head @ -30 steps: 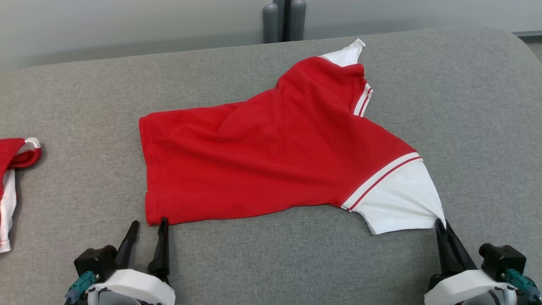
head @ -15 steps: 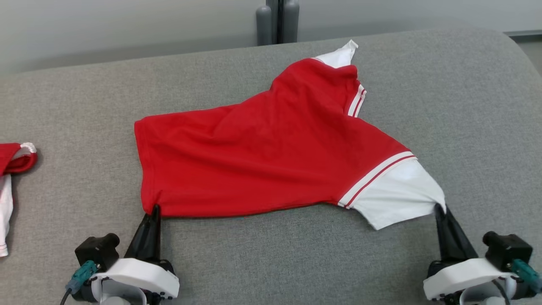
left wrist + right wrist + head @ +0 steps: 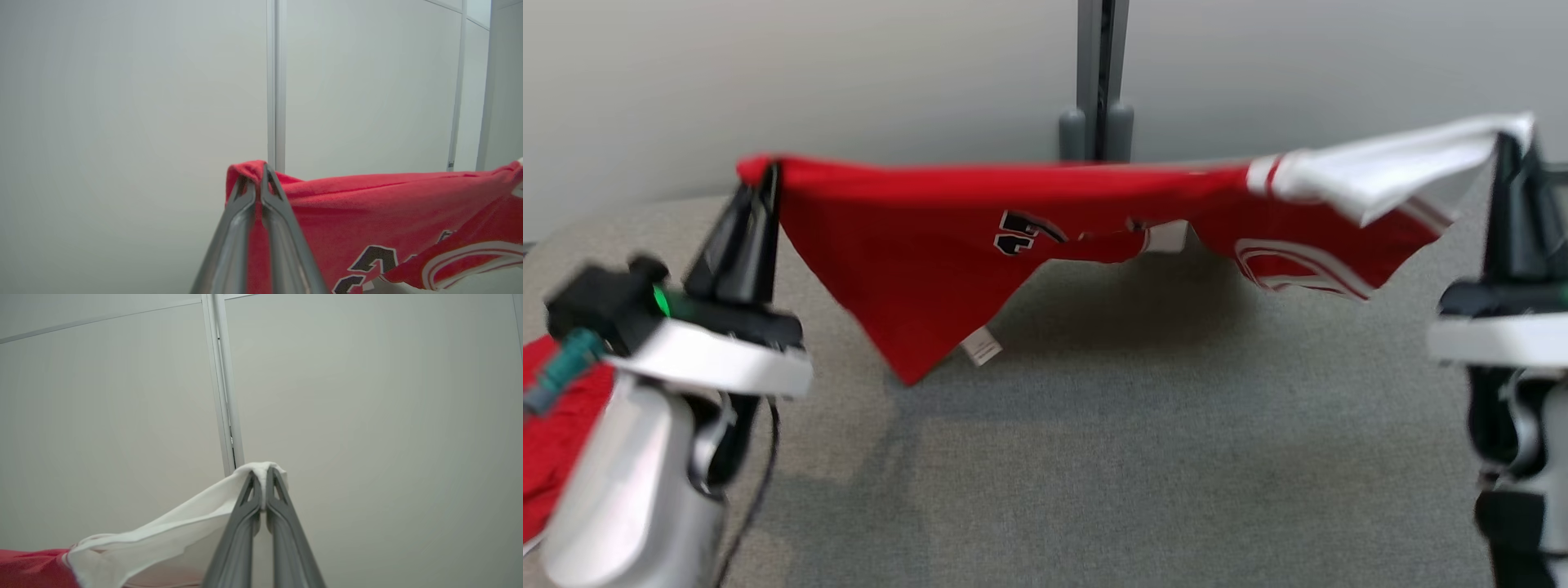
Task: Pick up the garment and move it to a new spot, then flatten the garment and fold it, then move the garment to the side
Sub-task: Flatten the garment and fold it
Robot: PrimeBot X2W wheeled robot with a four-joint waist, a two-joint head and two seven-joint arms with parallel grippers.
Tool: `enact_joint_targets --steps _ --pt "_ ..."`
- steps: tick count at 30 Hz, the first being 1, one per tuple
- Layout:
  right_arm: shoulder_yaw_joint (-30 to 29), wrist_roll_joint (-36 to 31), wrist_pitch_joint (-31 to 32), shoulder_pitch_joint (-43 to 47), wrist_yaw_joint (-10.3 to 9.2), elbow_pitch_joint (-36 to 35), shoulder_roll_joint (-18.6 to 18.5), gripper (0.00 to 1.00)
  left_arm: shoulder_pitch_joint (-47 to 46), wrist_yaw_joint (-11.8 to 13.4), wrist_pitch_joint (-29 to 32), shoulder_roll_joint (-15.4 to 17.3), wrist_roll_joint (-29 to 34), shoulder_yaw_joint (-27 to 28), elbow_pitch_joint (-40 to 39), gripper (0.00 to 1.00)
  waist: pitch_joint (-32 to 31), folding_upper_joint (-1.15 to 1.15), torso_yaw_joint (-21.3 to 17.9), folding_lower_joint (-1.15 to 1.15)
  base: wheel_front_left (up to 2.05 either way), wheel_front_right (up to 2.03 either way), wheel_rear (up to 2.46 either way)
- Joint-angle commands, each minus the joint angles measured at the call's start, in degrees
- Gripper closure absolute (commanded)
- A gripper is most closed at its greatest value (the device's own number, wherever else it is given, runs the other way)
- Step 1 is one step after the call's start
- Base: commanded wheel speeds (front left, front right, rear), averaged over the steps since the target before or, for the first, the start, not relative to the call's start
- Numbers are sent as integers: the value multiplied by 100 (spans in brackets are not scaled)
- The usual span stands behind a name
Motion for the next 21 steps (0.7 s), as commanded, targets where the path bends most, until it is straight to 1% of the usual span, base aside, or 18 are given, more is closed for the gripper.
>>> enact_joint_targets --steps 1,6,7,8,11,14,17,18,19,21 --pt "-4 -5 62 -327 -1 -182 -203 100 -443 -9 143 211 42 -54 -112 100 -313 0 131 0 0 0 0" --pt "131 36 473 -1321 -2 -603 -641 100 -1449 -6 543 646 -69 -36 -283 100 -475 0 172 0 0 0 0" --pt "195 38 668 -1726 -1 -684 -800 100 -1804 -6 683 767 -117 12 -346 100 -426 0 180 0 0 0 0" --pt "219 21 774 -1929 -1 -708 -857 100 -1970 -6 771 834 -135 42 -372 100 -340 0 182 0 0 0 0" --pt "331 -63 1061 -2493 -1 -700 -946 100 -2381 -5 1034 1010 -202 125 -370 100 52 0 177 0 0 0 0" --pt "465 -212 1255 -3001 -1 -472 -927 100 -2688 -6 1253 1147 -278 107 -194 100 563 0 165 0 0 0 0" --pt "654 -476 1340 -3595 -1 -97 -974 100 -3104 9 1114 1204 -199 102 39 100 1127 0 202 0 0 0 0" --pt "654 -476 1340 -3595 -1 -97 -974 100 -3104 9 1114 1204 -199 102 39 100 1127 0 202 0 0 0 0" --pt "683 -574 1344 -3854 -1 43 -978 100 -3239 15 1049 1172 -191 94 157 100 1317 0 217 0 0 0 0" --pt "648 -762 1287 -4477 -1 347 -961 100 -3649 27 888 1210 -22 39 432 100 1658 0 236 0 0 0 0"
